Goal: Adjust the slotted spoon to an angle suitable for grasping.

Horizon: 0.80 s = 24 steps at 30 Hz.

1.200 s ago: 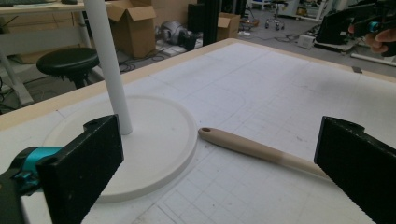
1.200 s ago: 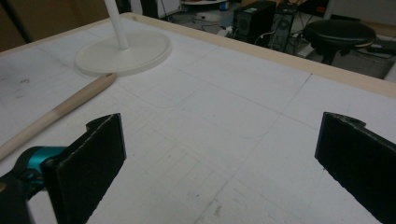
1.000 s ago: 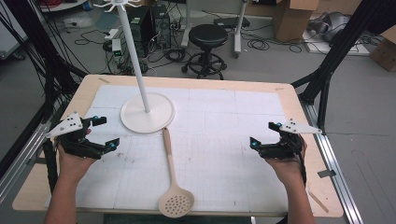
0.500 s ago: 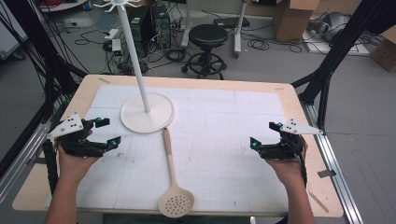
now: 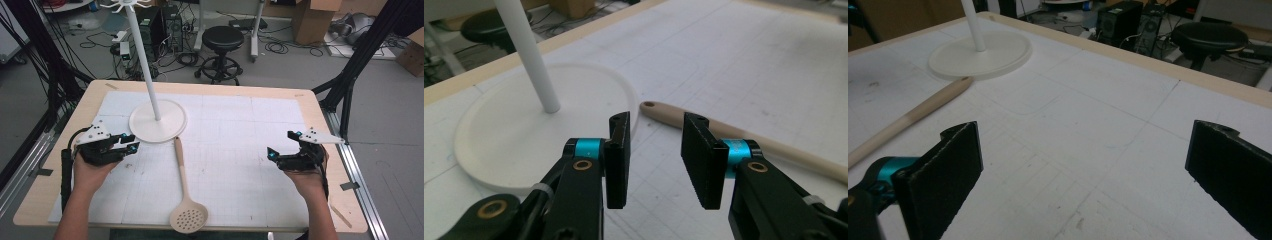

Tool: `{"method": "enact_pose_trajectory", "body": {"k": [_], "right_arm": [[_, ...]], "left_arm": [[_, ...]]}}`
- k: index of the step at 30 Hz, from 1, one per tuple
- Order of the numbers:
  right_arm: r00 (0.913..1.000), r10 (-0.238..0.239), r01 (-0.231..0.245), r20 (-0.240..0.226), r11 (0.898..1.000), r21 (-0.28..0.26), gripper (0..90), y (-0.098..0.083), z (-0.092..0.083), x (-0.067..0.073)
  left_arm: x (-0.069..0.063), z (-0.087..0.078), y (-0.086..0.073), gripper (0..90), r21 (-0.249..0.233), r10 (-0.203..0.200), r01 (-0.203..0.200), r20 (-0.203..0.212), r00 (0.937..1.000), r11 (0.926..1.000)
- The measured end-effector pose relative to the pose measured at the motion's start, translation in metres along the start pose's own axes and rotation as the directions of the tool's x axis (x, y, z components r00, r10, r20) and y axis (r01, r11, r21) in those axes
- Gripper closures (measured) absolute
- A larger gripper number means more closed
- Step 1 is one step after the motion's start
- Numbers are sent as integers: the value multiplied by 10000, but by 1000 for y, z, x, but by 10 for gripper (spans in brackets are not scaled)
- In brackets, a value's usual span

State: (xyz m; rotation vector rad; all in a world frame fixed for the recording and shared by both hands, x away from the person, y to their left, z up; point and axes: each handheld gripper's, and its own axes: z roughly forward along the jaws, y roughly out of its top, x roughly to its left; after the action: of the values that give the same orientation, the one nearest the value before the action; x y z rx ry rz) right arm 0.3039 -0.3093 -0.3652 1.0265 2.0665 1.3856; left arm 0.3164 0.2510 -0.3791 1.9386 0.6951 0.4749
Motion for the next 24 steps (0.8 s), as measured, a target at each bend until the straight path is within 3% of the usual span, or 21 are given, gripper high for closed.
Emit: {"method": "enact_pose_trajectory", "body": {"k": [4, 8, 16, 24], "right_arm": [[10000, 6, -6, 27, 10000, 4, 7, 0, 0, -1], [9999, 82, -81, 136, 10000, -53, 8, -1, -3, -3], [9999, 73, -72, 123, 9999, -91, 8, 0, -4, -4], [9999, 10, -8, 150, 9999, -166, 8, 0, -6, -3]], "left_arm": [[-1, 11, 3, 764, 531, -29, 10, 348, 9994, 9986], [-3, 27, 2, 868, 1254, -27, -19, 364, 9993, 9921], [-13, 57, 6, 896, 2101, 213, -341, 628, 9978, 9771], [-23, 93, 11, 896, 2834, 455, -666, 805, 9957, 9567]]}}
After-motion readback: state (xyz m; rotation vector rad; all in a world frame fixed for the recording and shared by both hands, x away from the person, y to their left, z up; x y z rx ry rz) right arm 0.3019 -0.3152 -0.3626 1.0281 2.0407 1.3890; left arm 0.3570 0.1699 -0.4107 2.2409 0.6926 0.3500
